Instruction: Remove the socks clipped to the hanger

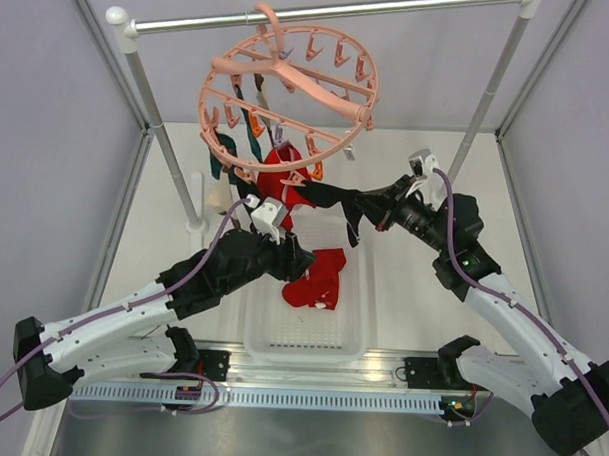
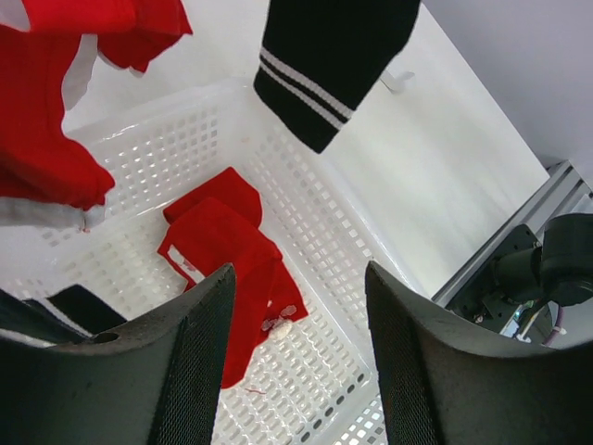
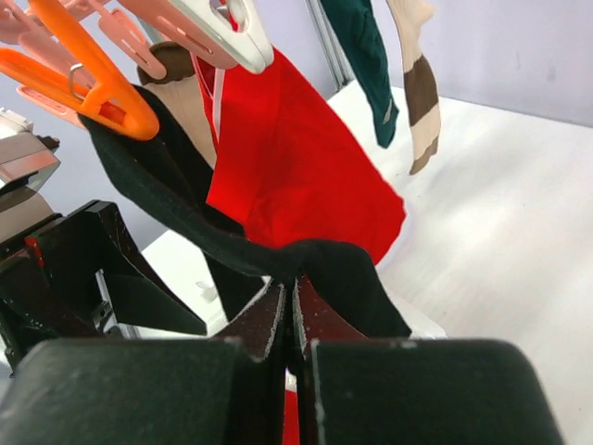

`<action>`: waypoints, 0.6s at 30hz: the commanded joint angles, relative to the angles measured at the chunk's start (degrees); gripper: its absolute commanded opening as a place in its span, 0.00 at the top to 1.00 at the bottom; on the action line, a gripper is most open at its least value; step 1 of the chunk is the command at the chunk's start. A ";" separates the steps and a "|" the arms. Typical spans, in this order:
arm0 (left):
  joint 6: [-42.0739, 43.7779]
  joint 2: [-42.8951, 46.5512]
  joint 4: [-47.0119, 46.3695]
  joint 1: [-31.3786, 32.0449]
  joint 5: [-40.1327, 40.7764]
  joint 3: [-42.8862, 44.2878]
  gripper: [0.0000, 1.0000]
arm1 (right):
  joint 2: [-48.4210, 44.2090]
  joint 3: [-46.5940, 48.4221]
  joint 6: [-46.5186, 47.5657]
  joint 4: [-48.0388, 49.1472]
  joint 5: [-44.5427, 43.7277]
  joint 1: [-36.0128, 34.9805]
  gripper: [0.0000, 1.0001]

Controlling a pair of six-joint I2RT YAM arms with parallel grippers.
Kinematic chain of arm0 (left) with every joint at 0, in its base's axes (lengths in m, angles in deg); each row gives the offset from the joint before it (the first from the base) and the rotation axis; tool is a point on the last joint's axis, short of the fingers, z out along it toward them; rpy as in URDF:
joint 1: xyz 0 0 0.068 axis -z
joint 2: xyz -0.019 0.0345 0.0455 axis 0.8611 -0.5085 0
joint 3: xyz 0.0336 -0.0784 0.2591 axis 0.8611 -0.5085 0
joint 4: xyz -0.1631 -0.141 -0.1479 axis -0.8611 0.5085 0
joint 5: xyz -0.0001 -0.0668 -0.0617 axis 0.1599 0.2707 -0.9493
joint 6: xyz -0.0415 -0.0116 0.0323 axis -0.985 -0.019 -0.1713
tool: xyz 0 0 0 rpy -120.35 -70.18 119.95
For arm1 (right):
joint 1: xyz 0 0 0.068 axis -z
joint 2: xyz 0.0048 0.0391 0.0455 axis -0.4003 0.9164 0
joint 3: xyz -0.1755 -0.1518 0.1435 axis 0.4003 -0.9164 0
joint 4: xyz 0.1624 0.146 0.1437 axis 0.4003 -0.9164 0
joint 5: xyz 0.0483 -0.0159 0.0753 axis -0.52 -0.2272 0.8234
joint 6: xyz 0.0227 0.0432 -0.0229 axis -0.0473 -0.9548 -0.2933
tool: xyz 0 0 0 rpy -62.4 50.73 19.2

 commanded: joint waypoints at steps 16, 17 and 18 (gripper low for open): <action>0.84 -1.56 -10.08 0.12 -2.81 -2.65 0.27 | 10.27 -0.74 -28.49 28.97 28.93 9.70 0.99; 1.27 -1.73 -10.43 0.12 -3.42 -2.83 0.27 | 10.63 -1.18 -30.26 30.90 29.28 9.70 0.99; 1.54 -1.91 -12.35 0.12 -3.69 -2.92 0.27 | 10.98 -1.71 -32.54 35.62 30.07 9.79 0.99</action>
